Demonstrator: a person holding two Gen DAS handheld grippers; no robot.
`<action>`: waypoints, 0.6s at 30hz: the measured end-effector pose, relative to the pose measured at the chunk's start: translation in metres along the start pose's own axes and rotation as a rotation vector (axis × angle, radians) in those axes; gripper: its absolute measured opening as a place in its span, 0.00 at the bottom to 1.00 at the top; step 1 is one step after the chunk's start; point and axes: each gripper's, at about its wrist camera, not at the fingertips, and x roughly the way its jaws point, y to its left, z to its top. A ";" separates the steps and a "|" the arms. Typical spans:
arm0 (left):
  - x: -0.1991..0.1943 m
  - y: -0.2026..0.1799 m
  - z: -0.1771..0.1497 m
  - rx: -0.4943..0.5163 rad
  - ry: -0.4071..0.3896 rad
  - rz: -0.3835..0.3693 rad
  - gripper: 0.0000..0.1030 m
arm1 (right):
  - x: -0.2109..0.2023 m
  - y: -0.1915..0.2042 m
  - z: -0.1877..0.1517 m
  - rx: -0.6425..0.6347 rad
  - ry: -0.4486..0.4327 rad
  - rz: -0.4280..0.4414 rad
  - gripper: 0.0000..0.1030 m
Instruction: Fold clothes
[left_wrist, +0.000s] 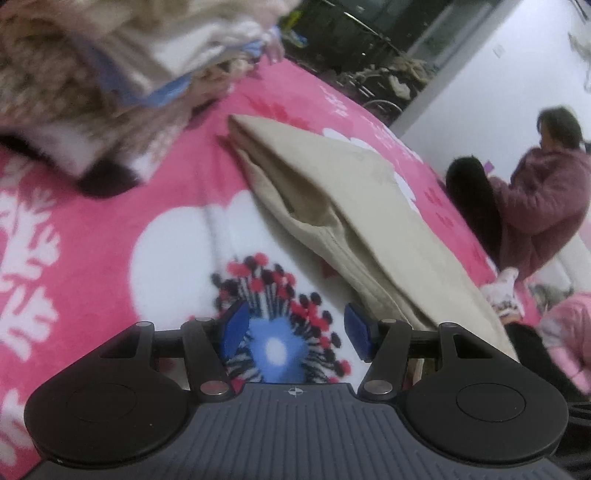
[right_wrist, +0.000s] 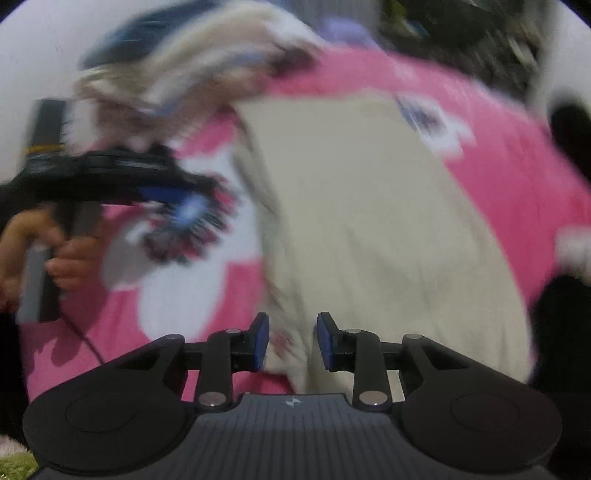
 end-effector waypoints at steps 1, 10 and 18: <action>-0.001 0.000 0.002 -0.007 -0.003 -0.002 0.56 | 0.001 0.013 0.004 -0.077 -0.006 -0.004 0.30; -0.012 -0.005 0.004 0.022 -0.040 -0.018 0.56 | 0.068 0.069 -0.010 -0.742 0.128 -0.159 0.25; -0.012 0.000 0.010 -0.015 -0.030 -0.043 0.56 | 0.035 0.065 -0.044 -1.372 0.178 -0.076 0.39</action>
